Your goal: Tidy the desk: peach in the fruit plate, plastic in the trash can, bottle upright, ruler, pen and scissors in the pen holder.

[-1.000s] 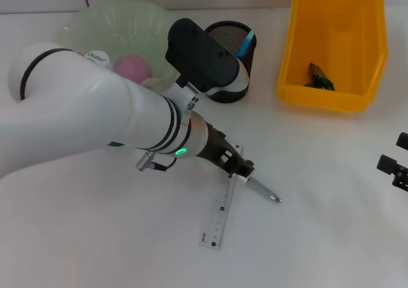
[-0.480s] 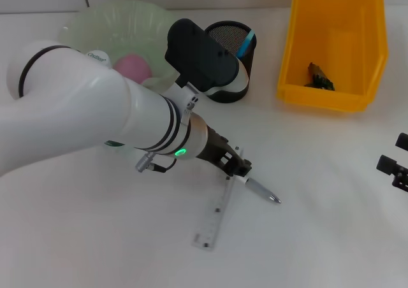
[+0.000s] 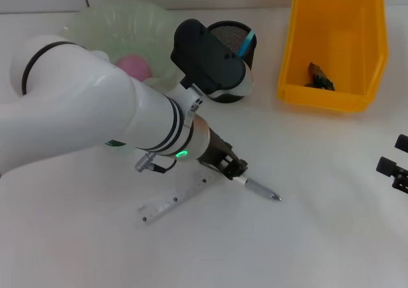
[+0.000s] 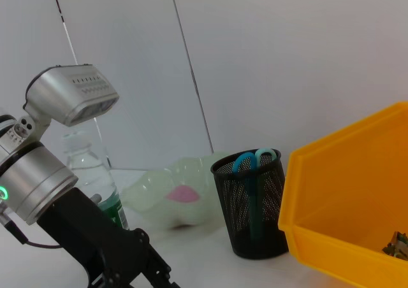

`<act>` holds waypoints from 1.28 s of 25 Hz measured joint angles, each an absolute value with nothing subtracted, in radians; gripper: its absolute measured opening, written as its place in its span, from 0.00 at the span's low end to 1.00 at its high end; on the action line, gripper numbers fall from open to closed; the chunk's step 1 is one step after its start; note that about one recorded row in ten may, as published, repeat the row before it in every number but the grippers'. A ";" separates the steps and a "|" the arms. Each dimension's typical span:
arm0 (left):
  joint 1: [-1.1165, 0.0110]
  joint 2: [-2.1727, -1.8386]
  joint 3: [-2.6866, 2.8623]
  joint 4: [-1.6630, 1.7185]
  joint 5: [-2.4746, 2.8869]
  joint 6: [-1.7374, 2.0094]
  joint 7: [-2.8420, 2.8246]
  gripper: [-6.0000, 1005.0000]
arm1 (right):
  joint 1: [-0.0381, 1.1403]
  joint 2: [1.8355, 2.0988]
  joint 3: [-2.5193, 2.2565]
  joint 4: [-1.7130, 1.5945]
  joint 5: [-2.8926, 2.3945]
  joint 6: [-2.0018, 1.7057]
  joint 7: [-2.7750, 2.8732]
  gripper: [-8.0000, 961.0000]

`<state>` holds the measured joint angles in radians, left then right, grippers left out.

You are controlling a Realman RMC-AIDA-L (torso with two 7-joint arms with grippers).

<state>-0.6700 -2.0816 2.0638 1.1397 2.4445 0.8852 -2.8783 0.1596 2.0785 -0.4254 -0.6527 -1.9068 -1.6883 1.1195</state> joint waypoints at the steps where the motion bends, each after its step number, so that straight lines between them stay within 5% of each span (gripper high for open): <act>1: -0.675 -2.082 2.064 1.143 2.459 0.908 -2.877 0.44 | 0.160 2.079 -0.425 -0.653 -1.907 -1.689 1.120 0.72; 32: -0.660 -2.079 2.015 1.431 2.521 1.067 -2.852 0.39 | 0.145 2.078 -0.388 -0.658 -1.897 -1.774 1.120 0.72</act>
<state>-0.6596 -2.0786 2.0147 1.4313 2.5206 1.0665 -2.8519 0.1449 2.0785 -0.3876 -0.6581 -1.8975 -1.7739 1.1195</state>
